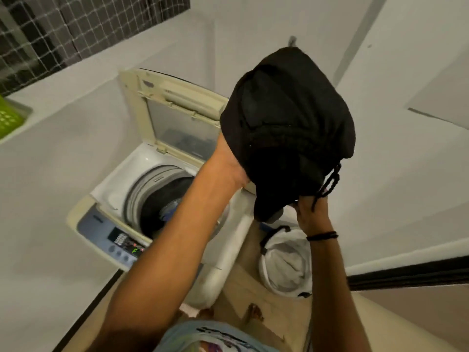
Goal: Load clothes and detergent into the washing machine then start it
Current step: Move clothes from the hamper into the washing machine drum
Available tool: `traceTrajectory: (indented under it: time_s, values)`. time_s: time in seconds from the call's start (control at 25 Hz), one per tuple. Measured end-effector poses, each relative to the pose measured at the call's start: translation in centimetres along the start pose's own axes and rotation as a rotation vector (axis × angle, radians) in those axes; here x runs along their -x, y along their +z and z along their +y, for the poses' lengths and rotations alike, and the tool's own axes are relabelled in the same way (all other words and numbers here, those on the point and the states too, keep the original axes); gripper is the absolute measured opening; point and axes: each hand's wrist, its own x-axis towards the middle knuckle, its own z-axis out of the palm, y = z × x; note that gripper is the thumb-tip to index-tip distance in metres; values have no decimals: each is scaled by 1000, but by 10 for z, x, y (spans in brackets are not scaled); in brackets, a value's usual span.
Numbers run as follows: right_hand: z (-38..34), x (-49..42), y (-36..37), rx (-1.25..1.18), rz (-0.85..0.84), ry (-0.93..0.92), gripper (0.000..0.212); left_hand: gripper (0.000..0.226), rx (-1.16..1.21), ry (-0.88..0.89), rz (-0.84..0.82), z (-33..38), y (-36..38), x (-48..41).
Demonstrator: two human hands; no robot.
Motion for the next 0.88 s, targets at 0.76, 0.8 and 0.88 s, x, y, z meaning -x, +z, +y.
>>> traceTrajectory:
  time_s: [0.76, 0.8, 0.88]
  values:
    - [55, -11, 231, -258, -228, 604, 45, 32, -172, 77, 470, 29, -262, -98]
    - [66, -12, 230, -139, -258, 626, 50, 37, -297, -19, 515, 12, -279, -106]
    - [87, -8, 223, 113, -330, 680, 63, 58, -606, -180, 602, -23, -309, -117]
